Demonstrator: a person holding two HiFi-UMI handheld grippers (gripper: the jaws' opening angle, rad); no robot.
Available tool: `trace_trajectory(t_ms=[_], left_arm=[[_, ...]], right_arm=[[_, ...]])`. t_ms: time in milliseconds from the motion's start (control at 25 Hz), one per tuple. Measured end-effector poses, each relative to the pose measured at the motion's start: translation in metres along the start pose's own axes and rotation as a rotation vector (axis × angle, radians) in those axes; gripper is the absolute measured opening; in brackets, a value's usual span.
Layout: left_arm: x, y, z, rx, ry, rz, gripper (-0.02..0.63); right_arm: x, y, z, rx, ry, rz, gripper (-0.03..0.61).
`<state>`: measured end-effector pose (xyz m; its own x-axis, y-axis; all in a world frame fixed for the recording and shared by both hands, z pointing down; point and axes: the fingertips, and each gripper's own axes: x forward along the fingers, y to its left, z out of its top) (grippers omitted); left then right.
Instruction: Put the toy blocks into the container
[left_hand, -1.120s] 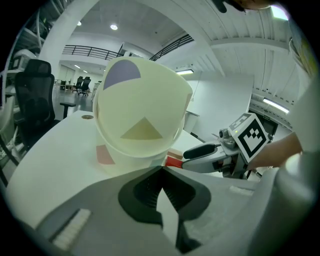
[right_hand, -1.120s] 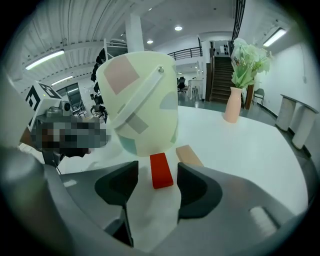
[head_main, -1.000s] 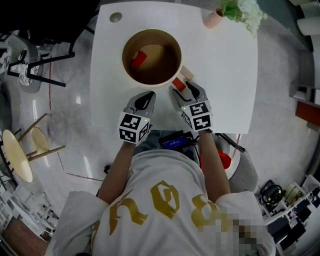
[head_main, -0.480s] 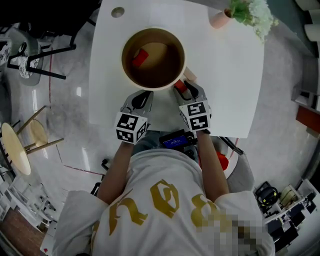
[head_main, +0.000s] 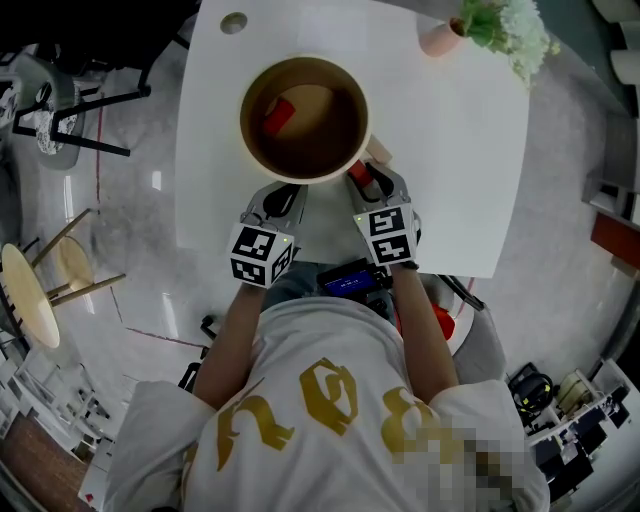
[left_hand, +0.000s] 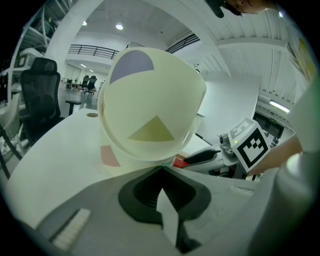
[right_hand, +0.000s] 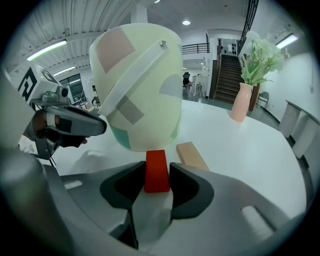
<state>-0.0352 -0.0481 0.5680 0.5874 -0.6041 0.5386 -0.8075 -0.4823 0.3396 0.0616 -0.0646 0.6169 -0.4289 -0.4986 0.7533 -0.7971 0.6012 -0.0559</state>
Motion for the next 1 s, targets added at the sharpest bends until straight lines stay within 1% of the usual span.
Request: trace_trajectory(t_ms=[320, 720, 880, 1000], left_arm=[[-0.006, 0.008, 0.000, -0.020, 0.011, 0.008, 0.000], [-0.011, 0.008, 0.008, -0.005, 0.002, 0.002, 0.000], [-0.016, 0.008, 0.009, -0.024, -0.007, 0.001, 0.001], [-0.019, 0.005, 0.009, -0.020, -0.009, 0.000, 0.001]], right_arm=[[0.000, 0.000, -0.001, 0.032, -0.008, -0.004, 0.176], [-0.009, -0.006, 0.000, 0.057, -0.033, -0.057, 0.178], [-0.018, -0.010, 0.005, 0.066, -0.054, -0.099, 0.178], [-0.026, -0.014, 0.009, 0.060, -0.073, -0.118, 0.176]])
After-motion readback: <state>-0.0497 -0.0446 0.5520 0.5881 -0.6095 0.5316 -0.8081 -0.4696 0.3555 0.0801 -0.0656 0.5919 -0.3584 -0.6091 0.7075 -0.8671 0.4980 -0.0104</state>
